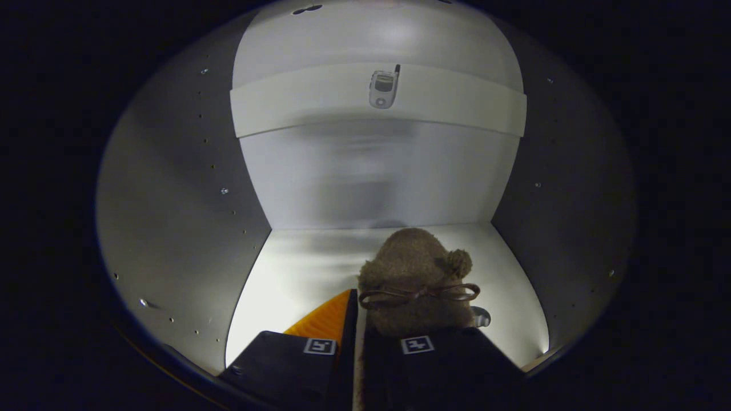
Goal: Open the shoe cabinet door, grab the shoes and put them into the shoe cabinet, then close the shoe cabinet door.
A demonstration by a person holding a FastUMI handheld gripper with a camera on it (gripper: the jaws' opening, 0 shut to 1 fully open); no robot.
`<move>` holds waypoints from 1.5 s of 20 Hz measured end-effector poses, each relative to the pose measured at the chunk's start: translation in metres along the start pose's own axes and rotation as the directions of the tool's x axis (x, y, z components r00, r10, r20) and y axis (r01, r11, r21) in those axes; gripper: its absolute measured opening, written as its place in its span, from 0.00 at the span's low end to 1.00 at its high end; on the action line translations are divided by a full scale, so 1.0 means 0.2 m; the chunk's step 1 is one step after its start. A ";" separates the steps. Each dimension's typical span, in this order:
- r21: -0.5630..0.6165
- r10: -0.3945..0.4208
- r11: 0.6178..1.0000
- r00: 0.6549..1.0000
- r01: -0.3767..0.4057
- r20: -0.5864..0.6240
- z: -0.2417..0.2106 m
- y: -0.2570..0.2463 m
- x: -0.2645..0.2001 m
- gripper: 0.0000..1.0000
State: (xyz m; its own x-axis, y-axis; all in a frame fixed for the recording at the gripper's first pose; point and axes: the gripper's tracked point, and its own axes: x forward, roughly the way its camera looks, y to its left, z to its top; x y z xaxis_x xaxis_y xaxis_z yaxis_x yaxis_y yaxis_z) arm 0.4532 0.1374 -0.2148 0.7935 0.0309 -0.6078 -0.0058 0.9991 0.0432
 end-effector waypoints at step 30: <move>-0.015 0.102 0.994 0.842 -0.111 0.530 0.05 -0.18 -1.88 0.98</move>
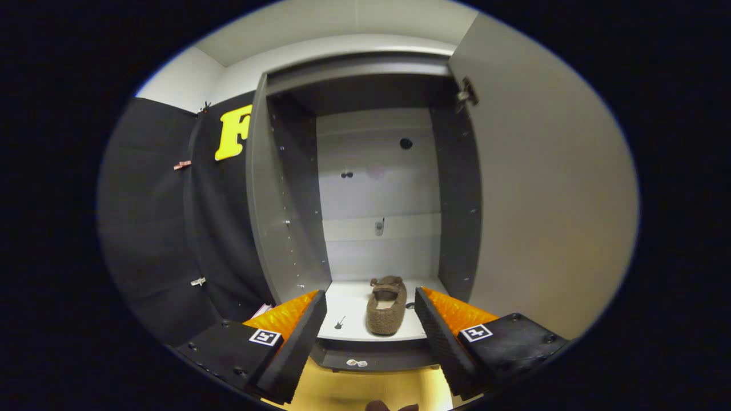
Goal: Open the shoe cabinet door, grab the shoes and put them into the shoe cabinet, then close the shoe cabinet door.
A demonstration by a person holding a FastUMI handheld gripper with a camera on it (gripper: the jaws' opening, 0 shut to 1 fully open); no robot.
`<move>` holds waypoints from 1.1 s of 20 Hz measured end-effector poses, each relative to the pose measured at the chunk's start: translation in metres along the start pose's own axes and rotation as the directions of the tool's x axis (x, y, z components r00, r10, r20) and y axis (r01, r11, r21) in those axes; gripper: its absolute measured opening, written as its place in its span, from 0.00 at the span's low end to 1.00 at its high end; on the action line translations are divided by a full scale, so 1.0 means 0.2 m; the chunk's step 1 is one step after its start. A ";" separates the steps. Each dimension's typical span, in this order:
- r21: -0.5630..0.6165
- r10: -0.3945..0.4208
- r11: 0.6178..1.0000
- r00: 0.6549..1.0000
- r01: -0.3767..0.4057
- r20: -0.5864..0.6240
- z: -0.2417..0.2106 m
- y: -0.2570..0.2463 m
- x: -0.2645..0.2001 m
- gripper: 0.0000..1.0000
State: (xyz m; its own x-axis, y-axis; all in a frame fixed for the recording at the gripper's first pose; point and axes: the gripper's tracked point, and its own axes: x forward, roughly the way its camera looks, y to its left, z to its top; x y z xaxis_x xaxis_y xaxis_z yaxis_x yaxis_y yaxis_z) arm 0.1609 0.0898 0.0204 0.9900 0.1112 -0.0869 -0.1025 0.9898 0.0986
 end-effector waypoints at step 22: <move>-0.061 -0.274 0.956 0.951 0.285 0.145 0.08 -1.07 -1.31 0.97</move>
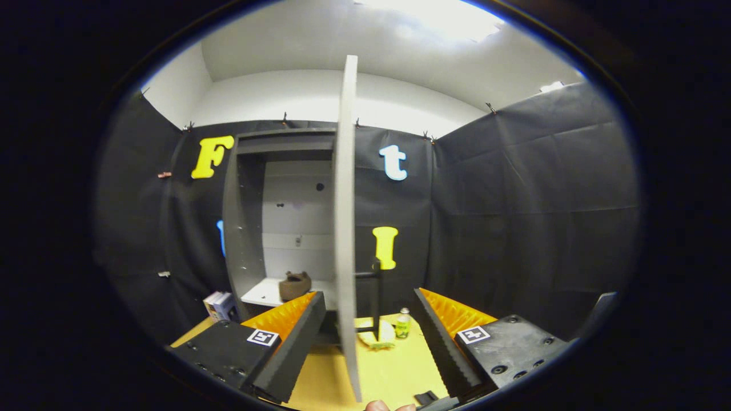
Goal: Open the shoe cabinet door, grab the shoes and put them into the shoe cabinet, then close the shoe cabinet door.
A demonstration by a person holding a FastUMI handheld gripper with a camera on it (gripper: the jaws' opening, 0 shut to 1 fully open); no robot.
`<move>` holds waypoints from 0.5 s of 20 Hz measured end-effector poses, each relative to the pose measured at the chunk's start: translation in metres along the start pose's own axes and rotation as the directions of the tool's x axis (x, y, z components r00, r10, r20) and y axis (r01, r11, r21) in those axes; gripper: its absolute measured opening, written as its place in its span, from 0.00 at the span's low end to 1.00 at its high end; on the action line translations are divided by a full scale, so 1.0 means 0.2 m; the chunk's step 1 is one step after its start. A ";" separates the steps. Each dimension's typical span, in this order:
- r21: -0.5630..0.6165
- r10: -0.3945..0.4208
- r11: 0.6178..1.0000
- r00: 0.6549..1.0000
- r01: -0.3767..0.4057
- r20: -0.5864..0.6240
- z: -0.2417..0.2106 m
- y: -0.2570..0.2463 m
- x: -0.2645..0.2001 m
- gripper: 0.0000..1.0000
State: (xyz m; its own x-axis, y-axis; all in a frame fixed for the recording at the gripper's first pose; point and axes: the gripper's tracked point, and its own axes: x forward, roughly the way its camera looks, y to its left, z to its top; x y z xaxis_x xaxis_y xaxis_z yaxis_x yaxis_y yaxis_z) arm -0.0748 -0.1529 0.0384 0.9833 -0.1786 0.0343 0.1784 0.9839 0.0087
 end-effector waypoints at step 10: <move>0.079 -0.028 0.996 0.995 0.036 -0.095 -0.13 -0.21 0.35 0.98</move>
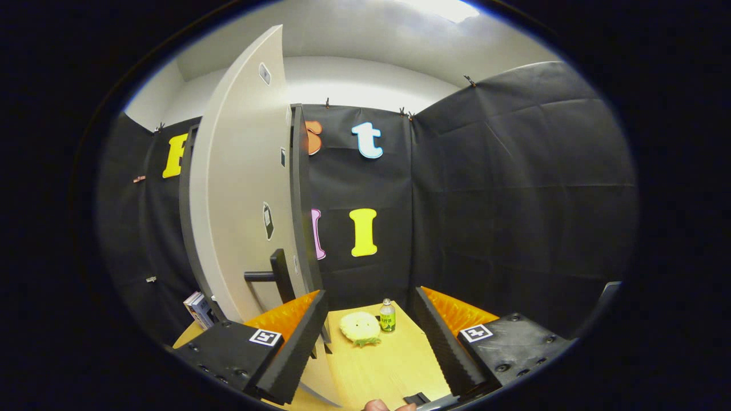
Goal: Open the shoe cabinet door, grab the shoes and put them into the shoe cabinet, then close the shoe cabinet door.
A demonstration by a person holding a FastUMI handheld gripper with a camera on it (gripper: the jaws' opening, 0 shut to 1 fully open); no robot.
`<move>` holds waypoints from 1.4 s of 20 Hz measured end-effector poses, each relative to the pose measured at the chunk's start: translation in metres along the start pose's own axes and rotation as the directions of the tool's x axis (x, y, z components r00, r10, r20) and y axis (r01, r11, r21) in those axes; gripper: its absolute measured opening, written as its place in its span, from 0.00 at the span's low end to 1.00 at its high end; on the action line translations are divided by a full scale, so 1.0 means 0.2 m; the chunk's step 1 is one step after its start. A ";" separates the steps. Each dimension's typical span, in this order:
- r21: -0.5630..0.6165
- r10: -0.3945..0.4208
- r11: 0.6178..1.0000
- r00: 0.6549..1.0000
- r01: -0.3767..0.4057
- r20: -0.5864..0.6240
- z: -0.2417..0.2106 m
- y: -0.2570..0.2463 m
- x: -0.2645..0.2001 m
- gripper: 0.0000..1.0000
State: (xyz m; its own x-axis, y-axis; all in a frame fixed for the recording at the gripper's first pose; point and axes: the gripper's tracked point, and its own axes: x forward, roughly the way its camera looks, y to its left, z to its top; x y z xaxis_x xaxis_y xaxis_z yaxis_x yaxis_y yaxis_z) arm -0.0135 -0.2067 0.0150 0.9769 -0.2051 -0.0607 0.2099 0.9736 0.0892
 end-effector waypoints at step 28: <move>-0.077 0.265 0.960 0.962 -0.270 -0.071 -0.20 1.43 0.03 0.98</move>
State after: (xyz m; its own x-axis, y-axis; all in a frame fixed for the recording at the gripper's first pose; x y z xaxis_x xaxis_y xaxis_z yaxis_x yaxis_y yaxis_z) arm 0.0500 0.0738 0.0007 0.9921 0.0682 -0.1056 -0.0659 0.9975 0.0258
